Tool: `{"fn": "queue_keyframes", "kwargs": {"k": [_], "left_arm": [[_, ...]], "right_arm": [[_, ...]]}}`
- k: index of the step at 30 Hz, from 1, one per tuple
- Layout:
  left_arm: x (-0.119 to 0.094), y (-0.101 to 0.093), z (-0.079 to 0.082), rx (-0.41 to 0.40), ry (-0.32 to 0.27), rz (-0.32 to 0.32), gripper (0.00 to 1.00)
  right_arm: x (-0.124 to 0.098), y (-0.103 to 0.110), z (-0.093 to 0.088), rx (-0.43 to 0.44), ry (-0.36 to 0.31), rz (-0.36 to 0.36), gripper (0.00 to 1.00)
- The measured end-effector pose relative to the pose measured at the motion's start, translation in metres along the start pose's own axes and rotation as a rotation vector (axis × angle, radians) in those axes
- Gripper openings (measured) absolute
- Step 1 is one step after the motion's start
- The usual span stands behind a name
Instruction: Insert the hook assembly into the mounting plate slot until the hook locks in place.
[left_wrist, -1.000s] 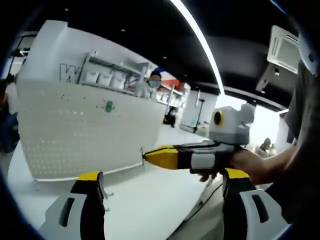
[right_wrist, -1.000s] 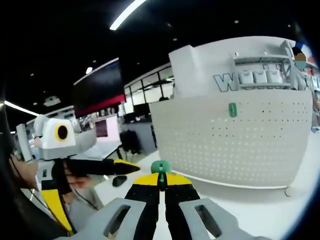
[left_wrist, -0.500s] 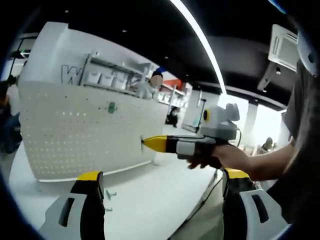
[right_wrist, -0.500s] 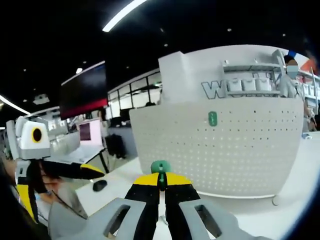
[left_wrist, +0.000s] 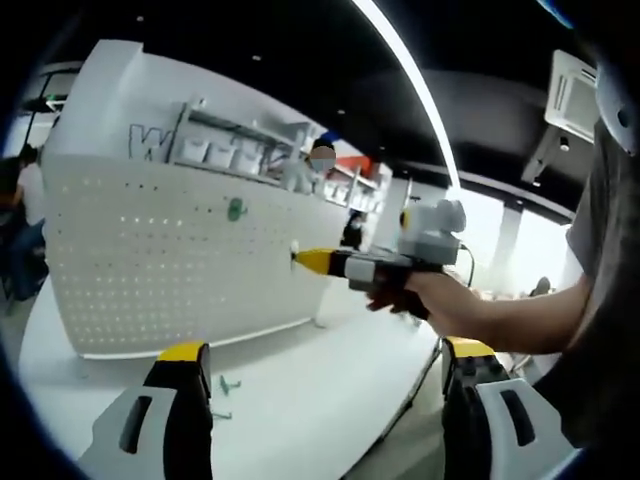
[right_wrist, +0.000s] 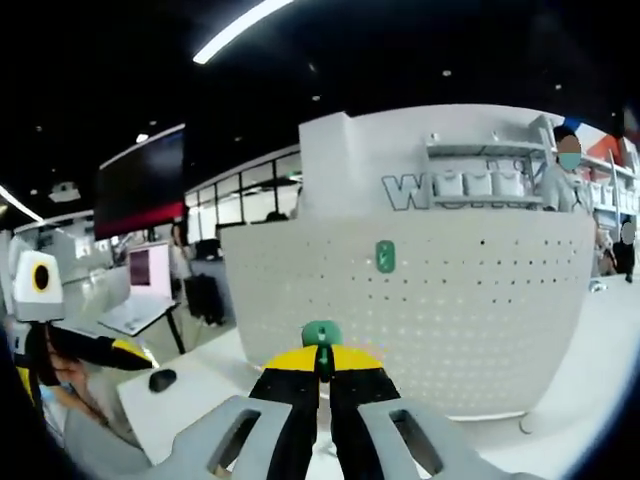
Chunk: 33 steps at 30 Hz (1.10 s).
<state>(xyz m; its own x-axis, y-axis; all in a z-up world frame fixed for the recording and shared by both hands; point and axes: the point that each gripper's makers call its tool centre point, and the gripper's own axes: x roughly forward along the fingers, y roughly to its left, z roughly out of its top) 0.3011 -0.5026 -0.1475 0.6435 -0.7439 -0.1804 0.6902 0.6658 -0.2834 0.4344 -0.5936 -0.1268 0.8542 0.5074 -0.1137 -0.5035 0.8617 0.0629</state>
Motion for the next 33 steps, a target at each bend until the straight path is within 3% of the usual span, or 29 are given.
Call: {"fn": "queue_keyframes", "kwargs": {"k": [5, 10, 17, 23, 33], "left_arm": [[0.001, 0.001, -0.001, -0.003, 0.004, -0.005, 0.99], [0.005, 0.003, -0.003, 0.007, 0.018, -0.007, 1.0], [0.011, 0.002, -0.002, -0.044, 0.016, -0.026, 1.0], [0.016, 0.004, -0.002, -0.046, 0.009, -0.019, 0.98], [0.014, 0.018, -0.005, -0.064, 0.014, 0.013, 0.98]], "right_arm": [[0.009, -0.024, 0.01, 0.035, -0.044, -0.053, 0.0], [0.016, -0.048, 0.009, 0.029, -0.048, -0.106, 0.0], [0.023, -0.073, 0.018, 0.043, -0.085, -0.157, 0.0], [0.032, -0.094, 0.03, 0.002, -0.107, -0.193, 0.0], [0.052, -0.104, 0.035, -0.018, -0.122, -0.201, 0.0]]}}
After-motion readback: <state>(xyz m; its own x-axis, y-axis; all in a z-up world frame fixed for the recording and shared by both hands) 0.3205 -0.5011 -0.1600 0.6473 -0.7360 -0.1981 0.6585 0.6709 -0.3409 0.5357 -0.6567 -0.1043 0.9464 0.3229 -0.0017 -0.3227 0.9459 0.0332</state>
